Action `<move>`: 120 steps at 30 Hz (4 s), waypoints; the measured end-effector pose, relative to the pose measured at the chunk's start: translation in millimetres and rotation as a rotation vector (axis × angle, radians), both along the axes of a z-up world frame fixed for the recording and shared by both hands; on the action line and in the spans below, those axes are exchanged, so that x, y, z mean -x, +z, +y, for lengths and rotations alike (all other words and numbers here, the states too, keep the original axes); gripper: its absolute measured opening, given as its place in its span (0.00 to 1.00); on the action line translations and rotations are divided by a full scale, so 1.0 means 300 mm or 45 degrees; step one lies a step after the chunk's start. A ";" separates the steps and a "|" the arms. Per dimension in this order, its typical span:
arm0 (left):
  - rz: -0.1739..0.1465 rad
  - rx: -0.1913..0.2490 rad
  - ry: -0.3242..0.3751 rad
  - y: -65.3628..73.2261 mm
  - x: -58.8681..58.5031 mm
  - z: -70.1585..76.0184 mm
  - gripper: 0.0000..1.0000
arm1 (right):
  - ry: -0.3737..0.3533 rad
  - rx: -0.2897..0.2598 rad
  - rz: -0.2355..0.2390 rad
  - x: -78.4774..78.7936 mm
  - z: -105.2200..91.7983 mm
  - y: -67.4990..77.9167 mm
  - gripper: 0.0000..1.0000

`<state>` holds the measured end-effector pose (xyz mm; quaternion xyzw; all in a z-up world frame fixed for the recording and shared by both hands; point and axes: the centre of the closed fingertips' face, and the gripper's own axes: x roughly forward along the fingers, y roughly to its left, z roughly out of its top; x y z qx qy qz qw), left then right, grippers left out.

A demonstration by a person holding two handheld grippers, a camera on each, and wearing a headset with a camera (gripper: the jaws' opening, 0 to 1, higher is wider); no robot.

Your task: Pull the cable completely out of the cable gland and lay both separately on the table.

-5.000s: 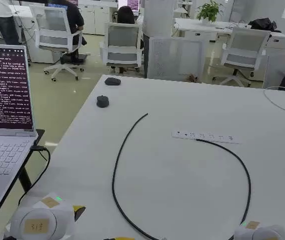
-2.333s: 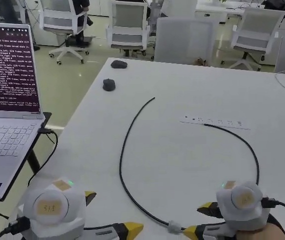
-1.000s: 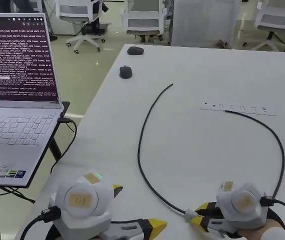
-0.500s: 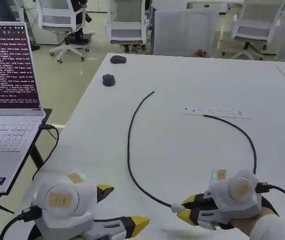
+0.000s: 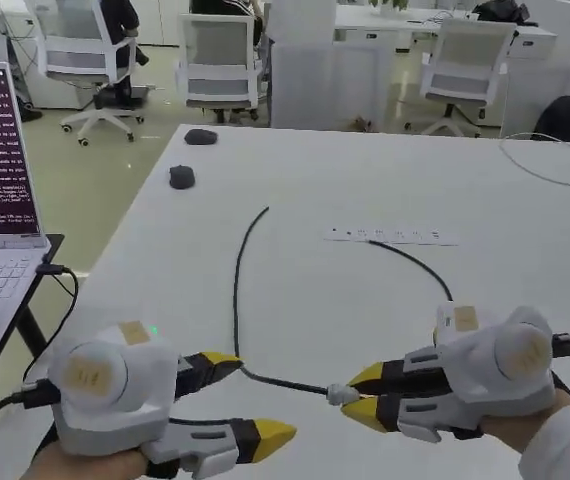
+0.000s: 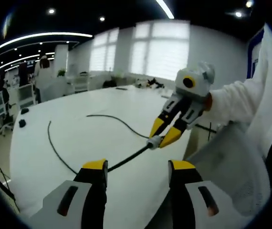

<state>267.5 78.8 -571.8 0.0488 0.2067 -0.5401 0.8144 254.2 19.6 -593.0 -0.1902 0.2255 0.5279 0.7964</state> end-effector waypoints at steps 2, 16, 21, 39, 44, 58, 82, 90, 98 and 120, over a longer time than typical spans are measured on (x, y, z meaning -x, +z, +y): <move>0.009 0.035 -0.050 0.030 0.011 -0.021 0.39 | 0.034 -0.026 -0.030 0.018 0.004 0.040 0.10; 0.072 0.295 -0.244 0.201 0.116 -0.177 0.31 | 0.198 -0.105 -0.209 0.113 -0.019 0.237 0.10; 0.059 0.299 -0.268 0.212 0.145 -0.225 0.28 | 0.242 -0.115 -0.239 0.142 -0.038 0.263 0.10; 0.120 0.400 -0.261 0.240 0.192 -0.293 0.14 | 0.333 -0.331 -0.181 0.169 -0.080 0.298 0.12; 0.051 0.380 -0.301 0.251 0.184 -0.282 0.14 | 0.286 -0.572 0.017 0.157 -0.101 0.341 0.17; -0.125 0.347 -0.398 0.274 0.182 -0.277 0.15 | 0.223 -0.762 0.236 0.155 -0.090 0.361 0.12; 0.001 0.436 -0.389 0.306 0.183 -0.281 0.14 | 0.302 -0.654 0.131 0.174 -0.063 0.378 0.09; 0.194 0.538 -0.392 0.305 0.181 -0.265 0.13 | 0.345 -0.608 -0.020 0.177 -0.058 0.392 0.08; 0.303 0.582 -0.376 0.304 0.186 -0.253 0.13 | 0.427 -0.521 -0.226 0.166 -0.041 0.363 0.09; 0.106 0.545 -0.317 0.317 0.159 -0.245 0.14 | 0.201 -0.858 0.237 0.103 -0.067 0.405 0.25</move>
